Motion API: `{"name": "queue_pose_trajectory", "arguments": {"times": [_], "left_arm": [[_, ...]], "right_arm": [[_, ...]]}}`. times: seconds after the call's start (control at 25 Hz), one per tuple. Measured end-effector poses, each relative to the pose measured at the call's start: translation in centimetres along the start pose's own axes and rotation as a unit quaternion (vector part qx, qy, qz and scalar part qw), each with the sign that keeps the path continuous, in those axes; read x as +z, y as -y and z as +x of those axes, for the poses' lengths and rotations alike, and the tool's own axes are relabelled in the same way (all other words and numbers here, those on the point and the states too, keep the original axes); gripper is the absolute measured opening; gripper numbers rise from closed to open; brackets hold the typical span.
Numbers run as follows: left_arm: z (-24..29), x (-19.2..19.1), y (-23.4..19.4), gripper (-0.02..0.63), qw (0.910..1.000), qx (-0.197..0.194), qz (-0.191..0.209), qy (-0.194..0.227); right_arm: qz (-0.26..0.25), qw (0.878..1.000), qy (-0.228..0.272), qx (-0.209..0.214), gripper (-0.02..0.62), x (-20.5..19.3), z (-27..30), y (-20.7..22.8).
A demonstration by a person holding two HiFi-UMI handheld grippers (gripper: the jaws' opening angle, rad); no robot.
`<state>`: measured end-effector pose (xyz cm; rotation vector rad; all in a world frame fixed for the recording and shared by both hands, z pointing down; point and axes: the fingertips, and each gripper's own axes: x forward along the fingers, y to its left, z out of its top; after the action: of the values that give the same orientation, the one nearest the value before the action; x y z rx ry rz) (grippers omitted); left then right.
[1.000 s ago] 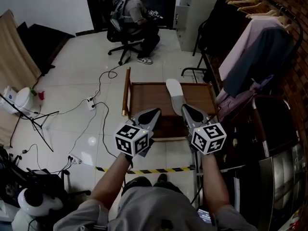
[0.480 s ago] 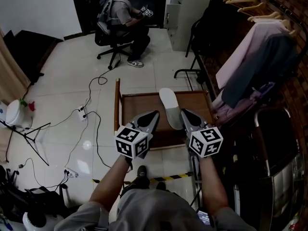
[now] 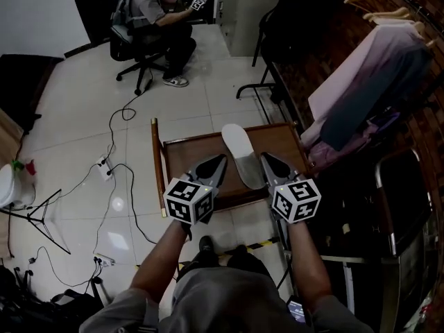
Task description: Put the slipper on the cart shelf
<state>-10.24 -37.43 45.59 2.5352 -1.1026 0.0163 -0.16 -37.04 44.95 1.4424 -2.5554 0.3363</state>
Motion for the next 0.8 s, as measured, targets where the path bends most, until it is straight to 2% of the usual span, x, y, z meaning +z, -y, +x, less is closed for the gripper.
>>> {"name": "queue_pose_trajectory", "arguments": {"times": [0.44,0.56,0.8], "left_arm": [[4.7,-5.1,-1.4,0.006,0.9987,0.032,-0.025,-0.031],[5.3,-6.6,-2.5,0.006,0.9978,0.047,-0.035,-0.03],[7.5,-10.5,-3.9,0.006,0.9946,0.067,-0.038,-0.07]], "right_arm": [[0.003,0.997,-0.081,0.009,0.0,-7.5,3.7,5.9],[0.001,0.994,-0.111,0.018,0.031,-10.8,5.5,6.9],[0.019,0.984,-0.175,0.022,0.124,-17.6,9.0,9.3]]}}
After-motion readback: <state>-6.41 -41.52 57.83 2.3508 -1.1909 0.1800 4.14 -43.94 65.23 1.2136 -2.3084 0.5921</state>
